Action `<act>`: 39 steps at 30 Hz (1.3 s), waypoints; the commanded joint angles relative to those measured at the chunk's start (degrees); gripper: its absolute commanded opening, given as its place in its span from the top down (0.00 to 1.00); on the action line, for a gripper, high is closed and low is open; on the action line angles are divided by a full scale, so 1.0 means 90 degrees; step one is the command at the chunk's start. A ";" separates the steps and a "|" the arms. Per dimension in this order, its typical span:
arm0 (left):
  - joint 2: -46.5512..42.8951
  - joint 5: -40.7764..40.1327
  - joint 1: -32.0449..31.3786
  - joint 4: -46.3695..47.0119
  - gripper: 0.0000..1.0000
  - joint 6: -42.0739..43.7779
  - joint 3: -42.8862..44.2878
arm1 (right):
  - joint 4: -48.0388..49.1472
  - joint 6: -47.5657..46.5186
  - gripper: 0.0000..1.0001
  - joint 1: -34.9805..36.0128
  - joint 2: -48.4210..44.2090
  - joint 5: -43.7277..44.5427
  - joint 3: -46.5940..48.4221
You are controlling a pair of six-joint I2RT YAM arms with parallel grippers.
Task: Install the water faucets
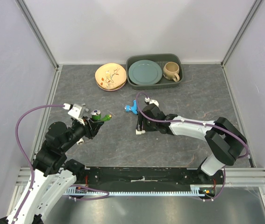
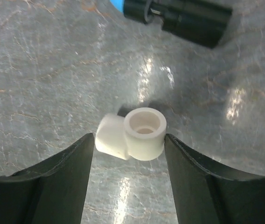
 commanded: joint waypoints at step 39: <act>0.0014 0.0091 0.0025 0.0170 0.98 0.0139 0.0027 | 0.0012 -0.0401 0.36 -0.0179 0.0946 -0.0402 0.0516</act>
